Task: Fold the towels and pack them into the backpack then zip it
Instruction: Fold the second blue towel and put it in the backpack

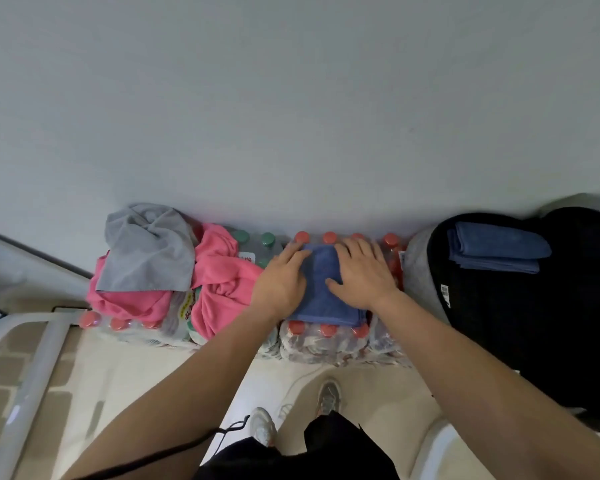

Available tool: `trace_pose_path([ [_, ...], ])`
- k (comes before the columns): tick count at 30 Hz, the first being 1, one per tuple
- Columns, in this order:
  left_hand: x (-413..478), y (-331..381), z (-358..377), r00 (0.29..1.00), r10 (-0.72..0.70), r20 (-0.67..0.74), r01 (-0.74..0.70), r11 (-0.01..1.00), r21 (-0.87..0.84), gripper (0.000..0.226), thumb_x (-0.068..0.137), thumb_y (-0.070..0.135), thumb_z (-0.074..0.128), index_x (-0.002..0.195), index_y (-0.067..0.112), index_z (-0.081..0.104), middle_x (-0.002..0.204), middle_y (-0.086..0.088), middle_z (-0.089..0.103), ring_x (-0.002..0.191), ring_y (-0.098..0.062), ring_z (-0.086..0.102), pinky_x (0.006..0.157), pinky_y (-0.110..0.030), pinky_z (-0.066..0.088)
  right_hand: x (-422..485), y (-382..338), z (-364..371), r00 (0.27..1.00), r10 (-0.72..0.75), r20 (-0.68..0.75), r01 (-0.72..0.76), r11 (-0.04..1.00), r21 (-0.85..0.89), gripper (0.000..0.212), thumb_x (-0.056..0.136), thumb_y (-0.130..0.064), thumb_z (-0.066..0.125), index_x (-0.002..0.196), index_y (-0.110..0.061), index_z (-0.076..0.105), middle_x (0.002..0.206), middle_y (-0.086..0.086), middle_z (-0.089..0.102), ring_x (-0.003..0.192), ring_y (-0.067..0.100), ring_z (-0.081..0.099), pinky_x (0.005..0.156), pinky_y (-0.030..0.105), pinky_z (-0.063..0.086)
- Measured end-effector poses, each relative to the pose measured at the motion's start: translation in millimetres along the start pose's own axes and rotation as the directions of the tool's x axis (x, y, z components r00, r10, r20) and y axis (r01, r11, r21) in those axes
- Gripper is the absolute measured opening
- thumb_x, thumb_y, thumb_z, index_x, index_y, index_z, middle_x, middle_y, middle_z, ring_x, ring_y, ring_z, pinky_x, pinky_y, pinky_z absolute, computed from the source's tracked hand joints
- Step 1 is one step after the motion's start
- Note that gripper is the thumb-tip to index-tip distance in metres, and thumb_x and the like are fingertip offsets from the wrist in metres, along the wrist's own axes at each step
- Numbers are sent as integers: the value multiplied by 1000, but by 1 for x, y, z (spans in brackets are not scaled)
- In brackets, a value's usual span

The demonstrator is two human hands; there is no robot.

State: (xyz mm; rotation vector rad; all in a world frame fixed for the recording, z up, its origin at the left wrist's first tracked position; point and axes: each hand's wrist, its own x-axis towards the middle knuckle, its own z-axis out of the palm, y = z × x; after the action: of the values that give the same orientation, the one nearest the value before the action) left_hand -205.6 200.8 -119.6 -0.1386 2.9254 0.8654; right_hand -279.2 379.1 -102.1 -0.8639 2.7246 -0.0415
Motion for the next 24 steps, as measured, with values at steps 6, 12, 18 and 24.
trace_pose_path([
  [6,-12,4,0,950,-306,-66,304,952,-35,41,96,22,48,134,7,44,126,-18,58,112,-36,56,90,-44,47,30,-10,-19,993,-90,78,81,990,113,53,93,-40,57,139,-16,44,141,7,47,123,30,50,99,45,44],
  [12,-6,16,-6,922,-383,58,385,922,-30,43,97,24,51,130,-1,40,122,-23,61,111,-40,59,84,-42,46,37,-10,-19,992,49,120,-58,996,74,62,76,-49,67,126,-18,46,118,9,63,104,33,59,78,38,47],
  [18,-3,17,-12,874,-428,232,428,902,51,47,93,33,54,127,1,47,124,-18,62,112,-36,60,81,-37,46,29,-5,-29,958,83,276,-124,984,132,46,70,-53,72,100,-22,55,92,0,65,82,22,62,65,35,49],
  [24,5,15,-43,912,-273,306,278,960,27,16,83,26,64,77,18,51,82,-3,58,78,-26,55,63,-31,37,25,11,-38,949,-8,316,-139,887,441,50,61,-54,80,100,-28,61,100,-5,68,89,18,65,80,39,55],
])
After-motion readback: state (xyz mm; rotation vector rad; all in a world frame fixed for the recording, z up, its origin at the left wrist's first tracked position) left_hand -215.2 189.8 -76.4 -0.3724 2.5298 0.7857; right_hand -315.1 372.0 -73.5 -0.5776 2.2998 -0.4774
